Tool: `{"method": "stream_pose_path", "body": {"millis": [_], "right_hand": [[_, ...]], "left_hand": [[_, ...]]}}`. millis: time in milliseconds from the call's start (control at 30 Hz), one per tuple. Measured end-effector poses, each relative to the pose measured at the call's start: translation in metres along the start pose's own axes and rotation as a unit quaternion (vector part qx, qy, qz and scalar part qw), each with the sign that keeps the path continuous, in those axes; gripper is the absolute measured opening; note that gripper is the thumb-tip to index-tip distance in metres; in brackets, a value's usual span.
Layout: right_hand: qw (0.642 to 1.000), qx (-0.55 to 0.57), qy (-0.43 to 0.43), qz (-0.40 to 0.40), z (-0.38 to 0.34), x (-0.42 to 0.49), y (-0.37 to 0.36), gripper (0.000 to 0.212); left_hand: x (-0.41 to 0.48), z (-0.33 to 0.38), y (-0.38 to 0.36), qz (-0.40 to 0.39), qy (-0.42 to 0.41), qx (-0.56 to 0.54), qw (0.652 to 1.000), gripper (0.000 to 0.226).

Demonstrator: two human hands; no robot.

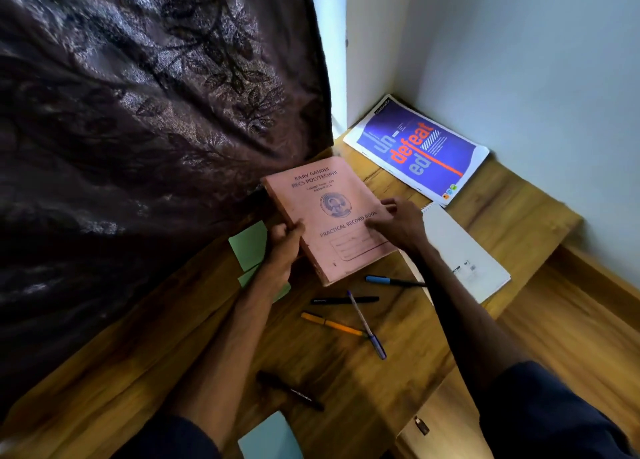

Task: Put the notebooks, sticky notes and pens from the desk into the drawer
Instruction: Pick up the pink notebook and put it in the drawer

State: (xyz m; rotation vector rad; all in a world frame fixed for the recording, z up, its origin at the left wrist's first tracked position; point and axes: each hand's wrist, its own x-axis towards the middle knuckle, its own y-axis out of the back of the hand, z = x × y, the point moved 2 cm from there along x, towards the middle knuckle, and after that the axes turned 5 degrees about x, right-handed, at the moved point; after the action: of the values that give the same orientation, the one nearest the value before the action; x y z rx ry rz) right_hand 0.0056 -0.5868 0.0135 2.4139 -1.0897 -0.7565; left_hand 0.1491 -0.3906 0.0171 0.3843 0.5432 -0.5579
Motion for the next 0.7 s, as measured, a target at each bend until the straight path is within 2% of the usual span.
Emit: {"method": "stream_pose_path", "body": {"millis": [100, 200, 367, 500, 633, 700], "right_hand": [[1.0, 0.02, 0.0, 0.004, -0.005, -0.018, 0.017, 0.061], [1.0, -0.006, 0.007, 0.003, -0.01, -0.042, 0.037, 0.054], [0.989, 0.116, -0.005, 0.097, 0.017, -0.082, 0.082, 0.045], [0.974, 0.165, -0.028, 0.149, 0.052, -0.111, 0.118, 0.046], [0.964, 0.192, -0.04, 0.177, 0.091, -0.139, 0.16, 0.043], [0.962, 0.19, -0.056, 0.189, 0.113, -0.151, 0.178, 0.037]], "left_hand": [[-0.024, -0.007, 0.004, -0.002, -0.028, -0.005, 1.0, 0.03], [-0.058, -0.016, -0.003, -0.042, -0.056, -0.017, 0.997, 0.03], [-0.109, -0.028, -0.041, -0.096, -0.081, 0.001, 0.992, 0.009], [-0.13, -0.042, -0.081, -0.14, -0.085, 0.043, 0.986, 0.021], [-0.147, -0.052, -0.12, -0.163, -0.047, 0.037, 0.985, 0.029], [-0.16, -0.056, -0.143, -0.19, -0.012, 0.03, 0.981, 0.026]]}}
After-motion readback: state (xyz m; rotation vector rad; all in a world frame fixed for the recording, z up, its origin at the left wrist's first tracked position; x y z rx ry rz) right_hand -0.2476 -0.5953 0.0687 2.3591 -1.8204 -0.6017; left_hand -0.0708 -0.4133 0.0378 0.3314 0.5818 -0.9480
